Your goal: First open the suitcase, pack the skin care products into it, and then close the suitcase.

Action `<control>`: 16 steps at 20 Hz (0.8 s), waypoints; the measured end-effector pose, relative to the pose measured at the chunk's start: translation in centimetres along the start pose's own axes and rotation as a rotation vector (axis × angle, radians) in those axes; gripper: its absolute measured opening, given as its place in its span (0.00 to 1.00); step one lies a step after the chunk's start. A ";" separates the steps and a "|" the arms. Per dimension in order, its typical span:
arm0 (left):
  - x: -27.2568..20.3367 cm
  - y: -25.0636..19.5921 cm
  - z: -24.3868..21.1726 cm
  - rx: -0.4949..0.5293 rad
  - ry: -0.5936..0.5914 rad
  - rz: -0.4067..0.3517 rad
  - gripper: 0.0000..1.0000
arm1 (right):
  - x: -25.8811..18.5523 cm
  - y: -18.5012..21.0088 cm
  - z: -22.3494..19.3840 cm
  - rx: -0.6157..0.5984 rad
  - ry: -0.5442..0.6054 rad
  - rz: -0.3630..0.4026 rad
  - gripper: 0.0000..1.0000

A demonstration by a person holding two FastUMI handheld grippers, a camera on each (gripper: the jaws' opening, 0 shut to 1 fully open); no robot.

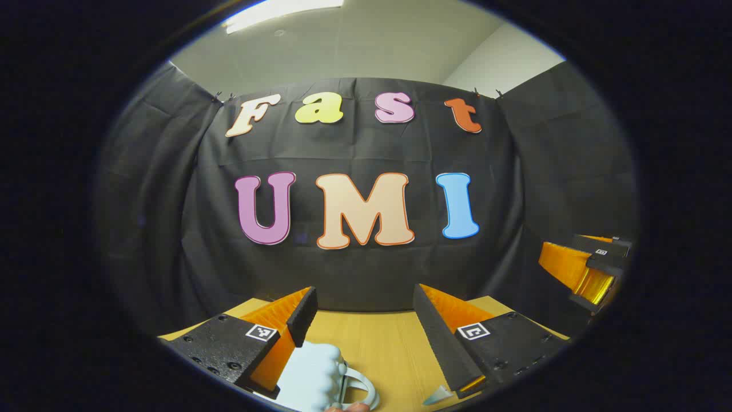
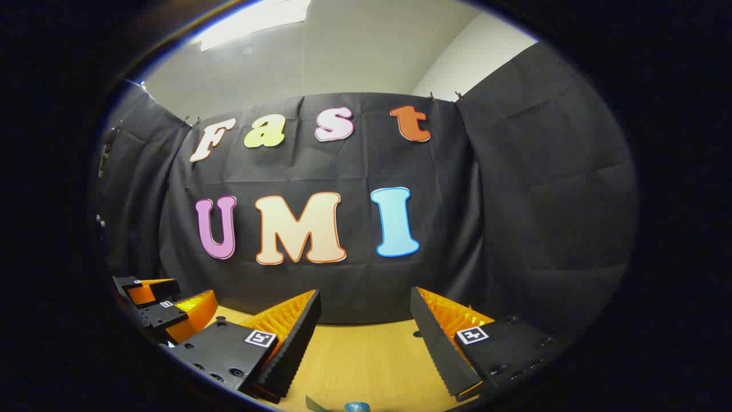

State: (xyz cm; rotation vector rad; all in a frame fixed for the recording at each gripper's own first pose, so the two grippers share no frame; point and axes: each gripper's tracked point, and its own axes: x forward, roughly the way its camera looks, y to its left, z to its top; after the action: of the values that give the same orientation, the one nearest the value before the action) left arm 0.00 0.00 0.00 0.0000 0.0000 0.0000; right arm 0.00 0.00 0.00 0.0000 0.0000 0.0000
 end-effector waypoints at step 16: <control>1.2 -1.3 -11.7 -0.063 0.346 -0.082 0.99 | -0.2 0.5 -2.3 -0.052 0.072 -0.007 0.98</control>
State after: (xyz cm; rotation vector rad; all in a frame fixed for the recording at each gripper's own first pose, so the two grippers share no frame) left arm 1.17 -1.31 -11.68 -0.0629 0.3456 -0.0817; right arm -0.19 0.53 -2.33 -0.0523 0.0725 -0.0069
